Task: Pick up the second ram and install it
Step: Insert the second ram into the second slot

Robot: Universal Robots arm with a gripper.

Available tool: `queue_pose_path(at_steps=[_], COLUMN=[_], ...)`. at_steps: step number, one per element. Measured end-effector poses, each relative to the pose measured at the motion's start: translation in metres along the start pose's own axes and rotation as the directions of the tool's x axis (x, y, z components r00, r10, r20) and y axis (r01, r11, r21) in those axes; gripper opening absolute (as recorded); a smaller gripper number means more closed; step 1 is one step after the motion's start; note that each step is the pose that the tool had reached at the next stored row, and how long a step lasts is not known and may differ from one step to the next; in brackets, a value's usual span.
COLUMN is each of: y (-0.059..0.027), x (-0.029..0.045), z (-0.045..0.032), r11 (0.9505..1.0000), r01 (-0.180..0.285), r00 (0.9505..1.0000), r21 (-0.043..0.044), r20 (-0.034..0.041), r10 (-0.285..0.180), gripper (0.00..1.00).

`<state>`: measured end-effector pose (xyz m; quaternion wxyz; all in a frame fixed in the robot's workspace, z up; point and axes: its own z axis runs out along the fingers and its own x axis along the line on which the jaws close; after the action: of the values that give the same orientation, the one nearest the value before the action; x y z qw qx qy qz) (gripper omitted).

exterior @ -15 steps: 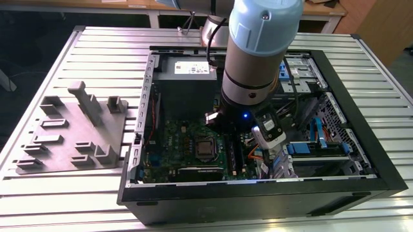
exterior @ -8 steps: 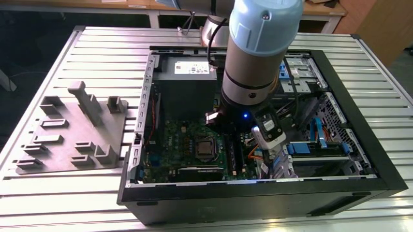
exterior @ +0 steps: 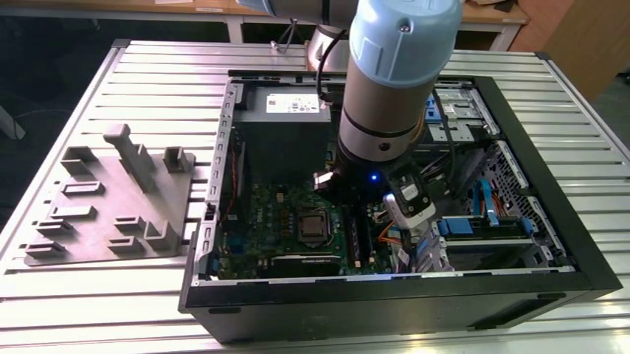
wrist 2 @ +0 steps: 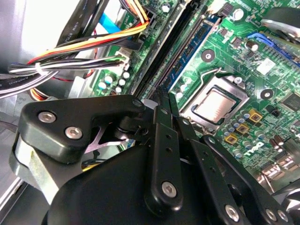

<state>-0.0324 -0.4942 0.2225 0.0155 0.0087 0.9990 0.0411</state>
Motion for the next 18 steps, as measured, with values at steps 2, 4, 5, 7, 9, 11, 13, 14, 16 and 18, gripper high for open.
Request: queue_pose_path(at_steps=[2,4,5,7,9,11,13,14,16,18], y=[0.0,0.0,0.0,-0.0001,-0.0001,-0.0002,-0.0003,-0.0003,-0.0004,-0.0003], x=[0.0,0.0,0.0,0.0,0.0,0.0001,0.0001,0.0001,0.0002,0.0002], z=[0.0004,0.0008,0.0008,0.001,0.0024,0.0033,0.0043,0.0046,0.0046,0.0047], r11=[1.0,1.0,1.0,1.0,1.0,1.0,1.0,1.0,1.0,1.0], r01=[-0.001,-0.005,-0.007,-0.007,-0.007,-0.007,-0.007,-0.007,-0.007,-0.007], r00=[1.0,1.0,1.0,1.0,1.0,1.0,1.0,1.0,1.0,1.0], r21=[-0.0003,-0.0002,-0.0001,0.0,-0.0005,-0.0001,-0.0002,0.0,0.0002,0.0], r20=[0.0002,0.0005,0.0007,0.0007,0.0009,0.0007,0.0008,0.0007,0.0006,0.0007], r10=[0.001,0.005,0.007,0.007,0.007,0.007,0.007,0.007,0.007,0.007], gripper=[0.12,0.12,0.12,0.12,0.12,0.12,0.12,0.12,0.12,0.12])
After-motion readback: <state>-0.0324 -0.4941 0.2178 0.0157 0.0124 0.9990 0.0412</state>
